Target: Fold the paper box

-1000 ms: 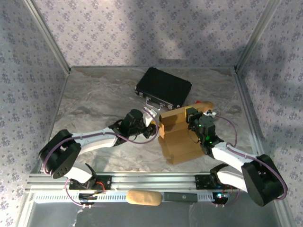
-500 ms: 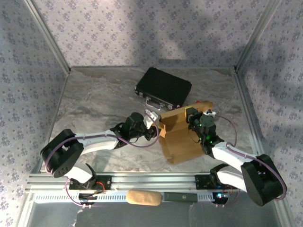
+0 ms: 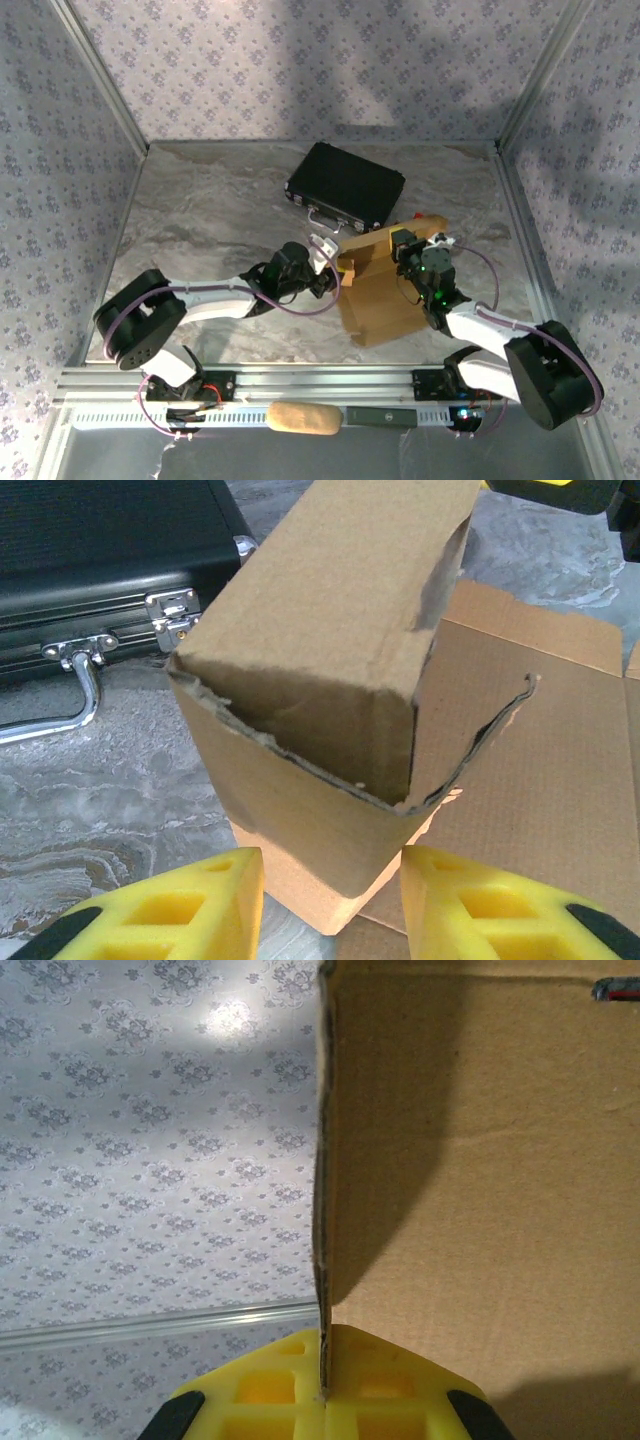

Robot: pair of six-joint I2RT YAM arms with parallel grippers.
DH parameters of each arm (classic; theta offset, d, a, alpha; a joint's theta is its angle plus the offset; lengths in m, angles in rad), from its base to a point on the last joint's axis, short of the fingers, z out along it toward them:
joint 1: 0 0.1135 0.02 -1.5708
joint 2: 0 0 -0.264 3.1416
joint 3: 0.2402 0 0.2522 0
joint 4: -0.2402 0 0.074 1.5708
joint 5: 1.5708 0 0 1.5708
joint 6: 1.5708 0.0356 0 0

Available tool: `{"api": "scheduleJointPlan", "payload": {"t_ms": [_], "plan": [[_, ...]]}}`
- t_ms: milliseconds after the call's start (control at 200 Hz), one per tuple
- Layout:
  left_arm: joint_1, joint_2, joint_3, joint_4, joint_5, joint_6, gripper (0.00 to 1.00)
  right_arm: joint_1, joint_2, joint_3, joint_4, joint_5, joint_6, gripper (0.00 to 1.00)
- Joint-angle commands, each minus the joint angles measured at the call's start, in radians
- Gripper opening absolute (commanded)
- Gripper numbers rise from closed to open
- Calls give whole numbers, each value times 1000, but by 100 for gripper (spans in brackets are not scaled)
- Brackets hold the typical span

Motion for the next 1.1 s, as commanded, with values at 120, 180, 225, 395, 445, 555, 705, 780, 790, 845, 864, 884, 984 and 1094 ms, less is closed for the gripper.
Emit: {"api": "scheduleJointPlan", "payload": {"t_ms": [120,180,225,395,445,555,705,780,790,845,864,884,984,1094], "plan": [[-20,34,30,78,-76,-18,39,16,12,-14,-6,5,-23,0],[-27,42,36,82,-97,-19,39,17,13,-14,-9,7,-24,0],[-33,50,39,89,-114,-21,39,17,15,-16,-7,7,-26,0],[-46,75,40,113,-166,-31,39,23,24,-22,-3,10,-48,0],[-48,79,41,116,-182,-35,39,25,26,-27,4,14,-56,0],[-54,87,35,132,-217,-44,39,27,40,-42,44,17,-77,0],[-64,100,41,144,-259,-53,39,35,84,-52,103,15,-100,0],[-69,107,45,147,-280,-54,38,38,117,-56,135,16,-100,0],[-69,107,45,148,-281,-55,38,38,121,-58,139,16,-99,0],[-72,113,48,148,-296,-57,37,41,138,-62,159,22,-96,0],[-73,115,48,147,-299,-57,37,43,141,-64,164,24,-96,0],[-74,116,49,147,-304,-59,37,44,143,-66,164,26,-95,0],[-77,121,50,149,-319,-62,36,49,136,-64,149,36,-101,0],[-81,132,53,150,-336,-66,35,49,136,-64,134,33,-109,0]]}}
